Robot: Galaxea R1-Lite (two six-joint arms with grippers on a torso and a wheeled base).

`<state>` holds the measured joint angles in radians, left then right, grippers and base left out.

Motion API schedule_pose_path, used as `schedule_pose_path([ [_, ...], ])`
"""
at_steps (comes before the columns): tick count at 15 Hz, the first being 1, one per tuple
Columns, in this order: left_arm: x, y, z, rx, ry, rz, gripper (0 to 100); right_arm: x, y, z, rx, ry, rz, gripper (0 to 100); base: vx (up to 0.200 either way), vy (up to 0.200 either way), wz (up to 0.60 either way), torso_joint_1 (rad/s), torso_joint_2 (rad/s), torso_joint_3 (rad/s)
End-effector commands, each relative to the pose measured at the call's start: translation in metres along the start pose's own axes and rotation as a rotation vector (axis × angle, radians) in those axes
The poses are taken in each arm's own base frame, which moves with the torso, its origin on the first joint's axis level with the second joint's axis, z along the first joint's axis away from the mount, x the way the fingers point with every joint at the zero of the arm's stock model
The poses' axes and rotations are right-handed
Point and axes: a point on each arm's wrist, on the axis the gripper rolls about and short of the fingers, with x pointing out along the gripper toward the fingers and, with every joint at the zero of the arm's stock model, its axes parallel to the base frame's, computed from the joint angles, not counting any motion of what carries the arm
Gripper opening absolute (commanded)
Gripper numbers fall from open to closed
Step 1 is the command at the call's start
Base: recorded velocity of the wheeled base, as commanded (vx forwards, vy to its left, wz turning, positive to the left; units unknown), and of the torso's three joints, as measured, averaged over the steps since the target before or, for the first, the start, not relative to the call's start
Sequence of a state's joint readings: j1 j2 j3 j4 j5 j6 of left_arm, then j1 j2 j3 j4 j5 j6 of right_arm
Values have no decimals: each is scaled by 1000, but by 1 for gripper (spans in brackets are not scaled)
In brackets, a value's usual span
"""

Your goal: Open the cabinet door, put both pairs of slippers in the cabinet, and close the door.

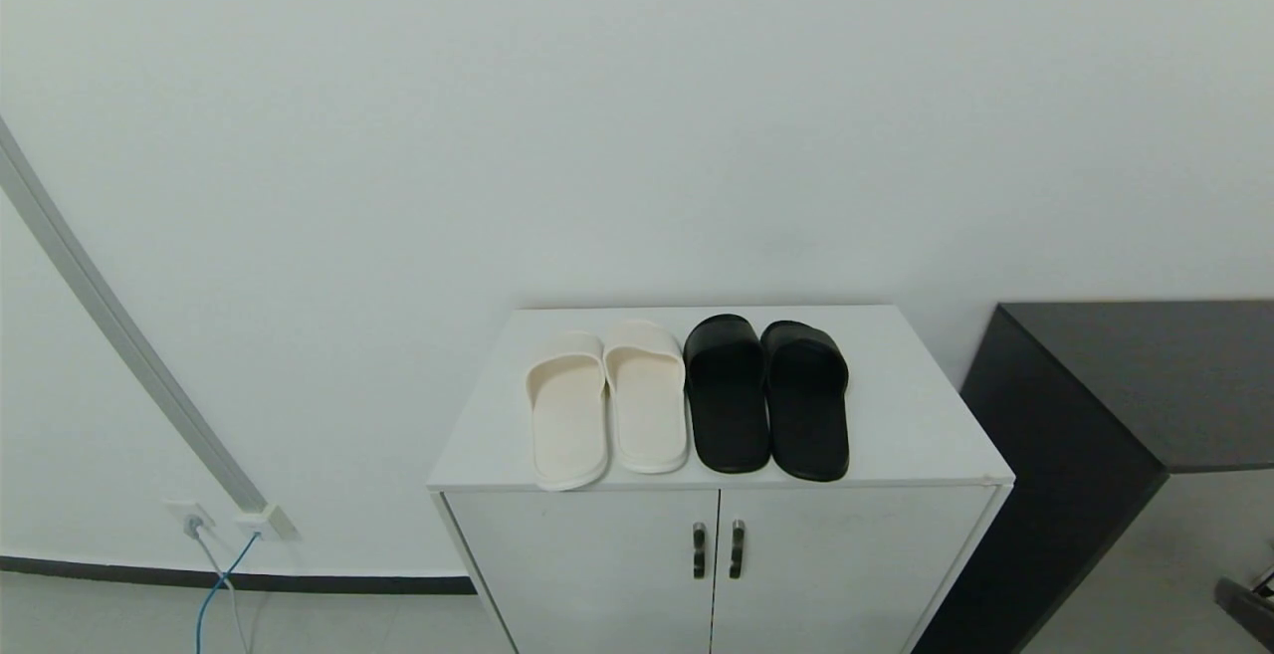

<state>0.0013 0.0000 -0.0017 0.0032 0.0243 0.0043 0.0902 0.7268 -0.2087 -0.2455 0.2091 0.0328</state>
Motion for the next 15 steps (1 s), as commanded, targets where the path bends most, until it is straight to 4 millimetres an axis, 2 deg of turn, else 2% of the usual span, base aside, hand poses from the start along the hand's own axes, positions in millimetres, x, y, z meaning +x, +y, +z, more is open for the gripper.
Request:
schedule_pose_path([
  [1,0,0,0,0,2,1,0,49,2,11,36,122,86,100,0,0,0,0,0,0],
  [5,0,0,0,0,2,1,0,86,15,24,25,137,98,100,0,0,0,0,0,0],
  [9,0,0,0,-3,2,1,0,121,62,43,78,127,86,100,0,0,0,0,0,0],
  [15,0,0,0,-4,2,1,0,193,121,58,123,118,10,100,0,0,0,0,0,0],
])
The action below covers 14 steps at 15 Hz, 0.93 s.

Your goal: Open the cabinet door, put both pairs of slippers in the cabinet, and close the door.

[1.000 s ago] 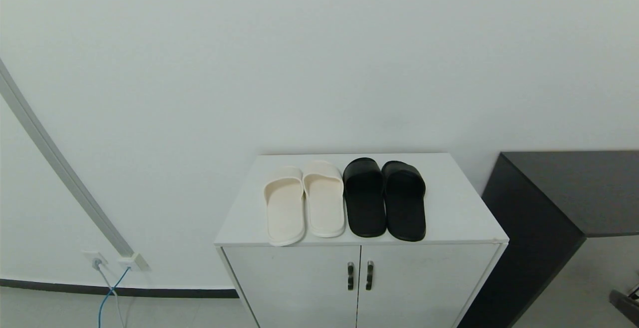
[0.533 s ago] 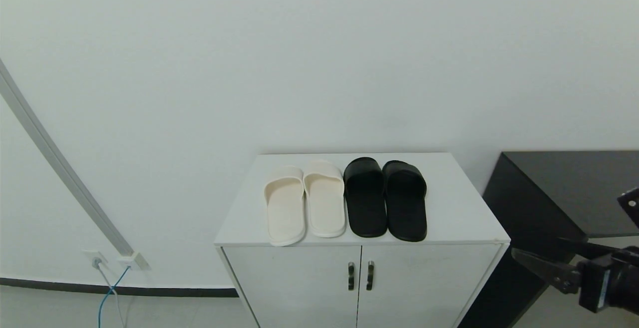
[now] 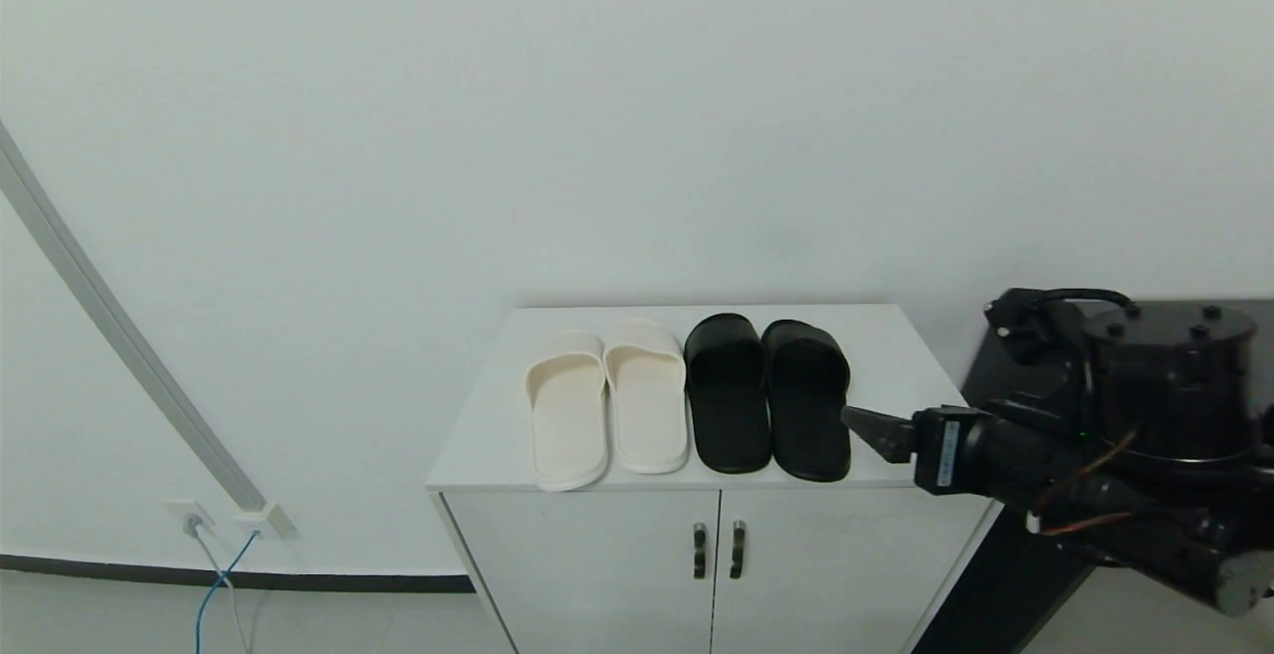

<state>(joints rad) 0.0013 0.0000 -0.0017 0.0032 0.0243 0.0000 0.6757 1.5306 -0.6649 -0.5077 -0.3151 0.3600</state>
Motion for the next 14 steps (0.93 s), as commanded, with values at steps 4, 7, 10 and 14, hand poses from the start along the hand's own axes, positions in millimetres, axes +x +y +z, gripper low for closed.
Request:
schedule_pose_path([
  [4,0,0,0,0,2,1,0,74,54,-5,-35,-14,-87,100,0,0,0,0,0,0],
  [7,0,0,0,0,2,1,0,112,71,-3,-29,-87,-213,100,0,0,0,0,0,0],
  [10,0,0,0,0,2,1,0,134,81,-7,-41,-76,-258,100,0,0,0,0,0,0],
  [14,0,0,0,0,2,1,0,149,81,-19,-15,-44,-279,100,0,0,0,0,0,0],
])
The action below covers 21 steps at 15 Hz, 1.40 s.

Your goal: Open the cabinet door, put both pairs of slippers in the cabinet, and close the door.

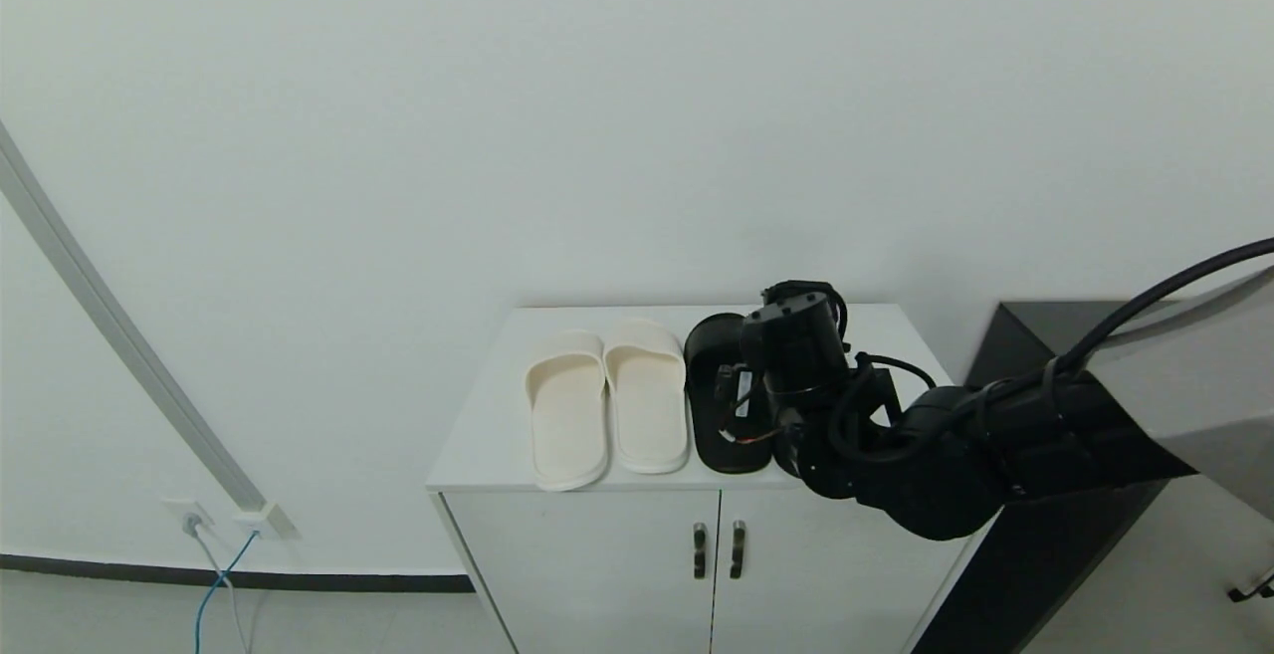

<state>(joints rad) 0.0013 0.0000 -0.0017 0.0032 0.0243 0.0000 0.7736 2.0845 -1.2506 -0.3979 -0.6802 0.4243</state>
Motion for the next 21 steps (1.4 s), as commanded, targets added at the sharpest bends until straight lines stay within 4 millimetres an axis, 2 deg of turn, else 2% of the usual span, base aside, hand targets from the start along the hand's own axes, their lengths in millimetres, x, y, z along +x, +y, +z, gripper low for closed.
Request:
schedule_pose_path([
  [1,0,0,0,0,2,1,0,13,3,-11,-12,11,-21,100,0,0,0,0,0,0],
  [3,0,0,0,0,2,1,0,27,9,-19,-21,2,-59,100,0,0,0,0,0,0],
  [7,0,0,0,-1,2,1,0,50,9,-17,-30,-18,-86,100,0,0,0,0,0,0],
  [14,0,0,0,-6,2,1,0,76,10,-14,-86,-52,-129,100,0,0,0,0,0,0],
  [18,0,0,0,-17,2,1,0,81,12,-17,-93,-53,-135,100,0,0,0,0,0,0],
  [19,0,0,0,-17,2,1,0,82,12,-16,-90,-59,-136,0,0,0,0,0,0,0],
  [21,0,0,0,-17,2,1,0,85,12,-17,-87,-71,-135,0,0,0,0,0,0,0],
])
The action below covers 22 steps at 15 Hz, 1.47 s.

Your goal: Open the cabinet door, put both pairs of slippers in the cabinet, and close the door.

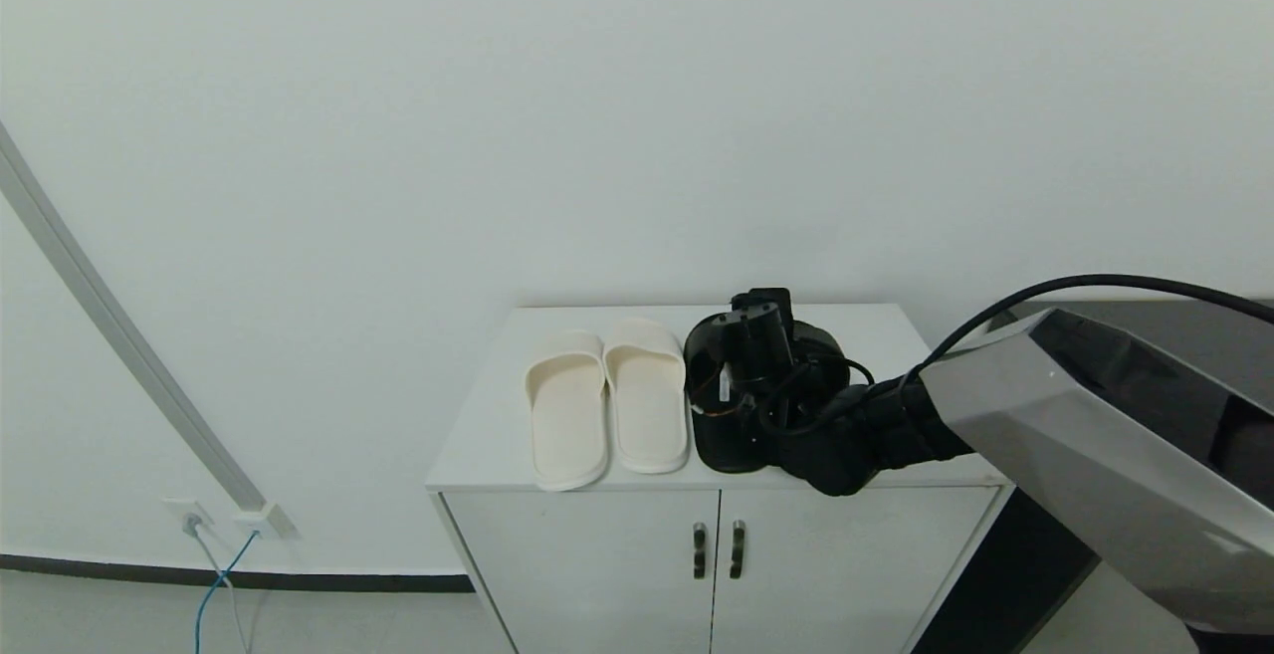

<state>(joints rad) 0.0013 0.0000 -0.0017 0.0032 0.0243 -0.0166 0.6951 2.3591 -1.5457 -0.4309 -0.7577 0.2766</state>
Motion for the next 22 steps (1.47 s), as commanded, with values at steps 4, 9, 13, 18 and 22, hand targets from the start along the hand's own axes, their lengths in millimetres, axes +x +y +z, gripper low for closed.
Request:
schedule_pose_path([
  [4,0,0,0,0,2,1,0,10,1,-9,1,-17,-17,0,0,0,0,0,0,0],
  [9,0,0,0,4,2,1,0,-26,-19,38,20,-58,37,0,0,0,0,0,0,0],
  [13,0,0,0,3,2,1,0,-99,-56,46,-57,-31,331,0,0,0,0,0,0,0],
  [18,0,0,0,7,2,1,0,-161,-99,30,-142,-29,705,0,0,0,0,0,0,0],
  [22,0,0,0,9,2,-1,0,-188,-120,22,-231,-47,885,0,0,0,0,0,0,0],
])
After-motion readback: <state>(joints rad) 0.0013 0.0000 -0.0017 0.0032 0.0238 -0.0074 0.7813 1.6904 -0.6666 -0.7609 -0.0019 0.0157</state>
